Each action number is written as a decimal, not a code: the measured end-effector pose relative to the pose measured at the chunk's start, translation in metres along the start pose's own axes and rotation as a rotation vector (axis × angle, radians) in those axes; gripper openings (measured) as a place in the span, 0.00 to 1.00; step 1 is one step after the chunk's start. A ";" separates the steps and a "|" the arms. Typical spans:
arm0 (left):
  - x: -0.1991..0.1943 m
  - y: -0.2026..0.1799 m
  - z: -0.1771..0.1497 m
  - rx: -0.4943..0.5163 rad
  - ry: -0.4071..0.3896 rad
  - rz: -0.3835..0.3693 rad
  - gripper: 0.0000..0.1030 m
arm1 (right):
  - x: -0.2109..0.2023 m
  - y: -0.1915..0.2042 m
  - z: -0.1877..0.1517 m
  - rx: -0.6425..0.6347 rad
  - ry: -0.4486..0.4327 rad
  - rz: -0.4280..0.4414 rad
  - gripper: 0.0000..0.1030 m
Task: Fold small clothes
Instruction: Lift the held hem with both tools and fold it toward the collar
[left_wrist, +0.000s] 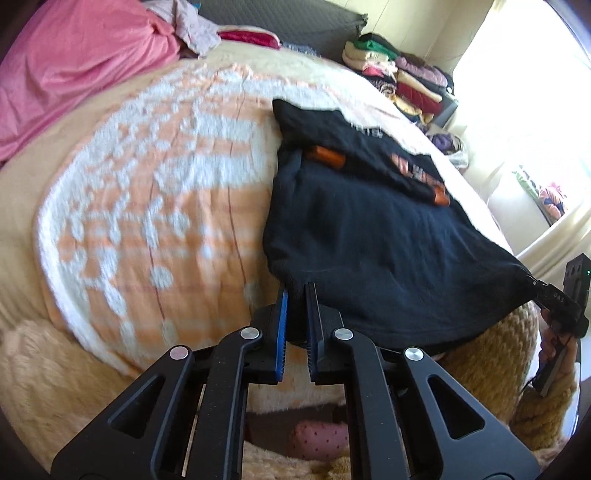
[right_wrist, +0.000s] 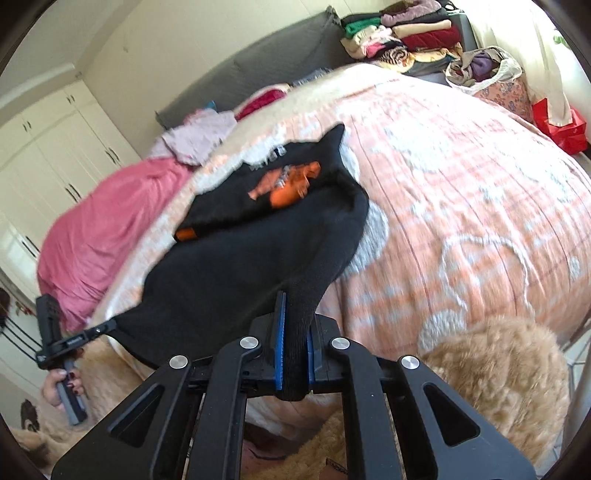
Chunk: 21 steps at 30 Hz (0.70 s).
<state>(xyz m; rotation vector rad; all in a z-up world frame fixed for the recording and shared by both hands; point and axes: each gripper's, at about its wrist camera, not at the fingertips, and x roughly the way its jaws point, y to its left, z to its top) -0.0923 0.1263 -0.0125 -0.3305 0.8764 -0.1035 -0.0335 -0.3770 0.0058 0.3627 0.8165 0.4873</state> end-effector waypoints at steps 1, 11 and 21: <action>-0.001 -0.001 0.006 0.004 -0.011 -0.004 0.03 | -0.001 0.001 0.004 0.000 -0.008 0.003 0.07; -0.008 -0.013 0.058 0.013 -0.116 -0.027 0.03 | -0.006 0.019 0.058 -0.064 -0.078 0.010 0.07; 0.003 -0.009 0.113 0.011 -0.180 -0.019 0.03 | 0.015 0.020 0.105 -0.075 -0.102 -0.020 0.07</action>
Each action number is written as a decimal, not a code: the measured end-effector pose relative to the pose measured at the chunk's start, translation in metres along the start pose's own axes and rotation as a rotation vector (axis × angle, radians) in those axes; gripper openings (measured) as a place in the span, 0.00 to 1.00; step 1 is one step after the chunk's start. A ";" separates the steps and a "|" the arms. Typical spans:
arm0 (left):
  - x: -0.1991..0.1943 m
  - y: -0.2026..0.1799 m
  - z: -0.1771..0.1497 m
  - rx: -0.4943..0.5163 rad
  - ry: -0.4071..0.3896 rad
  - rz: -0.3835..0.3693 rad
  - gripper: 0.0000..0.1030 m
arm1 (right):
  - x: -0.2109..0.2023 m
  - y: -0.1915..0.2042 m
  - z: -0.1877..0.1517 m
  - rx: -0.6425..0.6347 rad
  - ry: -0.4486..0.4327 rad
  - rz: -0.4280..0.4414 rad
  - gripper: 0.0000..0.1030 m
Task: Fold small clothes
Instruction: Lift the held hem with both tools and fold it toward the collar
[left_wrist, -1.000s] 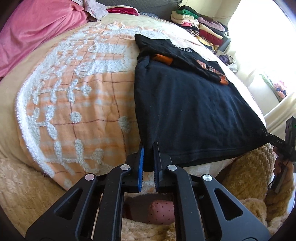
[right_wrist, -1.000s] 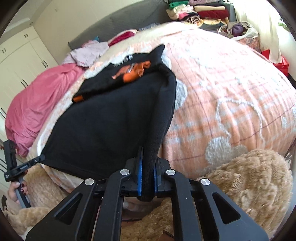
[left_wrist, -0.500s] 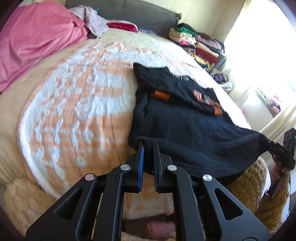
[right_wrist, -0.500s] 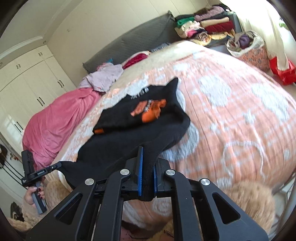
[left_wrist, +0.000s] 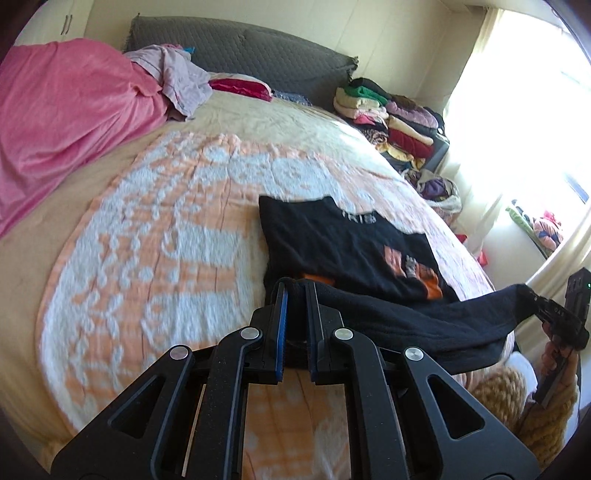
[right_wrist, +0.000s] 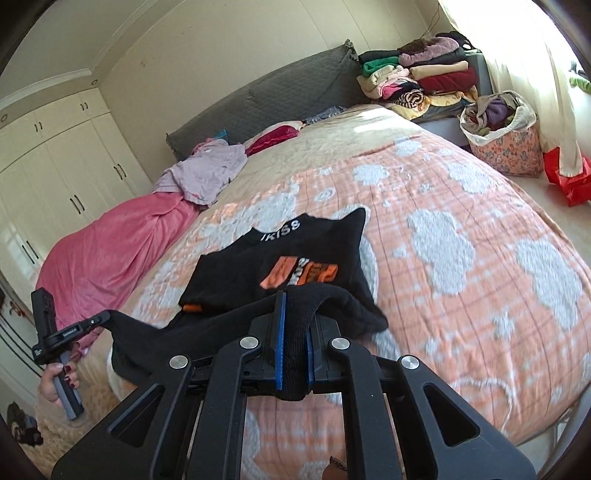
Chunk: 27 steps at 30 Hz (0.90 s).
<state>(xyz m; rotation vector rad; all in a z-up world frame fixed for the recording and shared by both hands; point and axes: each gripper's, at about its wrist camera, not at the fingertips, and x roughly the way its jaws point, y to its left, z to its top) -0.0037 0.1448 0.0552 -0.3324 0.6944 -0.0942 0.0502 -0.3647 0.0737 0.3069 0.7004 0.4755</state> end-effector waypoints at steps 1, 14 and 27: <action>0.001 0.001 0.003 -0.002 -0.006 -0.001 0.03 | 0.002 -0.001 0.003 0.001 -0.001 -0.003 0.07; 0.037 0.000 0.060 0.000 -0.044 0.009 0.03 | 0.050 -0.010 0.057 0.007 0.020 -0.044 0.07; 0.095 0.010 0.090 0.005 0.005 0.062 0.03 | 0.118 -0.022 0.092 0.008 0.086 -0.115 0.07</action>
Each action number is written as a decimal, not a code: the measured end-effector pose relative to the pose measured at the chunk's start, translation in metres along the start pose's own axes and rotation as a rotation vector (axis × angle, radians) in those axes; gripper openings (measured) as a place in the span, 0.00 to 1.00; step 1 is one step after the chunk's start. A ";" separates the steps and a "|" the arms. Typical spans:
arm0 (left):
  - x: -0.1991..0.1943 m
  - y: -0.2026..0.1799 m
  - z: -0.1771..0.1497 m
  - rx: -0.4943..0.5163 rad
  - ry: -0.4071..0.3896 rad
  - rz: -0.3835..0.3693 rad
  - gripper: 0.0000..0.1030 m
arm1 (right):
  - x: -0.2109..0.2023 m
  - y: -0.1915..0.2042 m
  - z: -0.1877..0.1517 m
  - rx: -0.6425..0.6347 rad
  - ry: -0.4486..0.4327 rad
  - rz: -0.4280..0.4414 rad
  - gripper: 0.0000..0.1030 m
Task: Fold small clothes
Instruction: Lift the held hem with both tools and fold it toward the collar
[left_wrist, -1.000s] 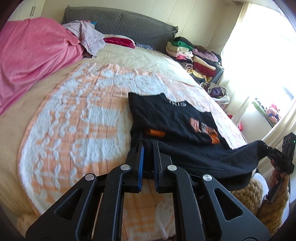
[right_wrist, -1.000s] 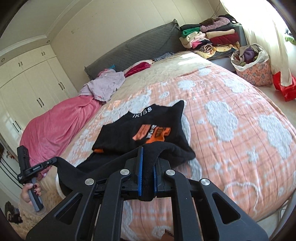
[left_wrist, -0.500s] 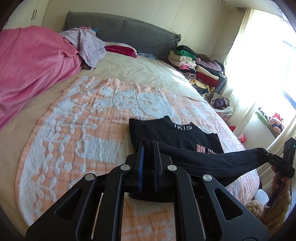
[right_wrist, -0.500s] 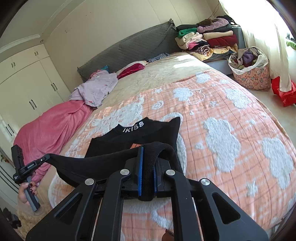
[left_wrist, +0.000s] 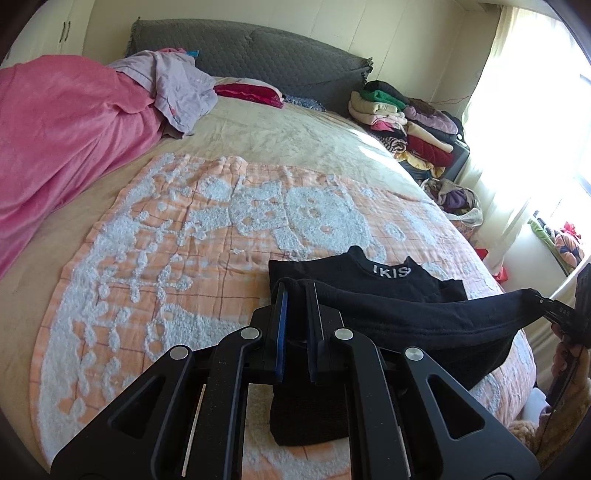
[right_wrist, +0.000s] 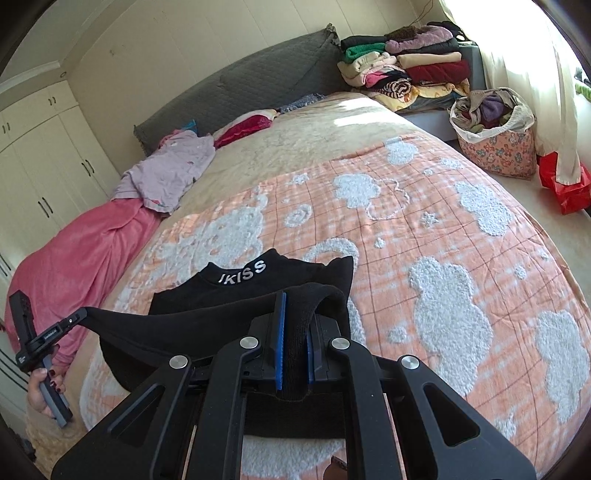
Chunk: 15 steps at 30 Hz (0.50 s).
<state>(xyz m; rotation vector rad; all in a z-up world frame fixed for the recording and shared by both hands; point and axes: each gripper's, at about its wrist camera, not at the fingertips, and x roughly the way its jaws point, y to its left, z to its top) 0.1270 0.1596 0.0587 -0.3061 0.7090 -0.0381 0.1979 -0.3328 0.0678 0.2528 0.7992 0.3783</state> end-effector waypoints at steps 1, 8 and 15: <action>0.005 0.001 0.001 -0.001 0.006 0.005 0.03 | 0.005 0.000 0.002 -0.007 0.007 -0.012 0.07; 0.046 0.009 0.000 -0.002 0.059 0.039 0.03 | 0.051 -0.010 0.005 0.013 0.086 -0.065 0.08; 0.067 0.012 -0.009 0.018 0.080 0.071 0.07 | 0.078 -0.020 -0.001 0.016 0.142 -0.129 0.16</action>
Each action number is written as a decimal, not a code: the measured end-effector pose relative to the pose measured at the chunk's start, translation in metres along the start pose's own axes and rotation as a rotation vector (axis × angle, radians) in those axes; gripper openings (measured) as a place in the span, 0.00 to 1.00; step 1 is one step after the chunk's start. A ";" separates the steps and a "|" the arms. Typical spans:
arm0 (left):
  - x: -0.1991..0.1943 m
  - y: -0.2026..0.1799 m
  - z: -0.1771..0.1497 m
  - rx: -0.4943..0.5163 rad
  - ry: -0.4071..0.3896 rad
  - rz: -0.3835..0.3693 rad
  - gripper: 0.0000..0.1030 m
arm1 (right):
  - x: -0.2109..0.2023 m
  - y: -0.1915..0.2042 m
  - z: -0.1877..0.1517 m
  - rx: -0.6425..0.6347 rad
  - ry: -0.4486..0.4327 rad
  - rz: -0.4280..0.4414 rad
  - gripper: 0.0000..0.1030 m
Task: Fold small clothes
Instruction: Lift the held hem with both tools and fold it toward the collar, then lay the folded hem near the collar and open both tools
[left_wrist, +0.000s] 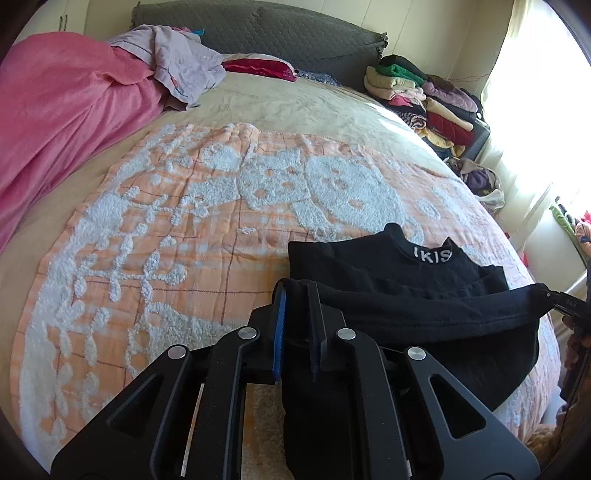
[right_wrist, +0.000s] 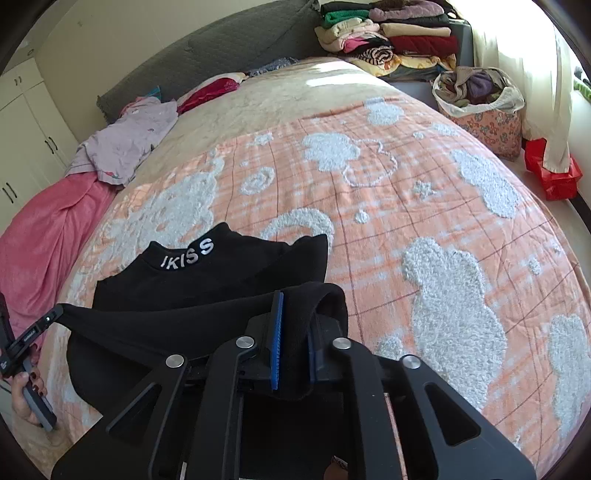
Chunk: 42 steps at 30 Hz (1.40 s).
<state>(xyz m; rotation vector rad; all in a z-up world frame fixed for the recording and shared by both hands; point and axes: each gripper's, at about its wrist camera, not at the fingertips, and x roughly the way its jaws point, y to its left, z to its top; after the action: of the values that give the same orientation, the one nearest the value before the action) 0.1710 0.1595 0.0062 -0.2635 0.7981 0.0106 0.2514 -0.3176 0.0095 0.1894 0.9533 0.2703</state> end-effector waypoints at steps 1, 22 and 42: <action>-0.001 -0.001 -0.001 0.007 -0.008 0.015 0.08 | 0.002 -0.002 -0.001 0.002 0.003 -0.017 0.21; -0.014 -0.078 -0.040 0.282 0.047 -0.099 0.25 | -0.037 0.075 -0.060 -0.414 0.031 -0.011 0.22; 0.053 -0.084 -0.036 0.349 0.072 0.024 0.29 | 0.055 0.068 -0.030 -0.381 0.160 -0.107 0.21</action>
<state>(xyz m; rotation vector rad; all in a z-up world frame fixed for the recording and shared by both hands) 0.1914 0.0645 -0.0359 0.0764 0.8599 -0.1158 0.2474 -0.2345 -0.0316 -0.2347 1.0481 0.3667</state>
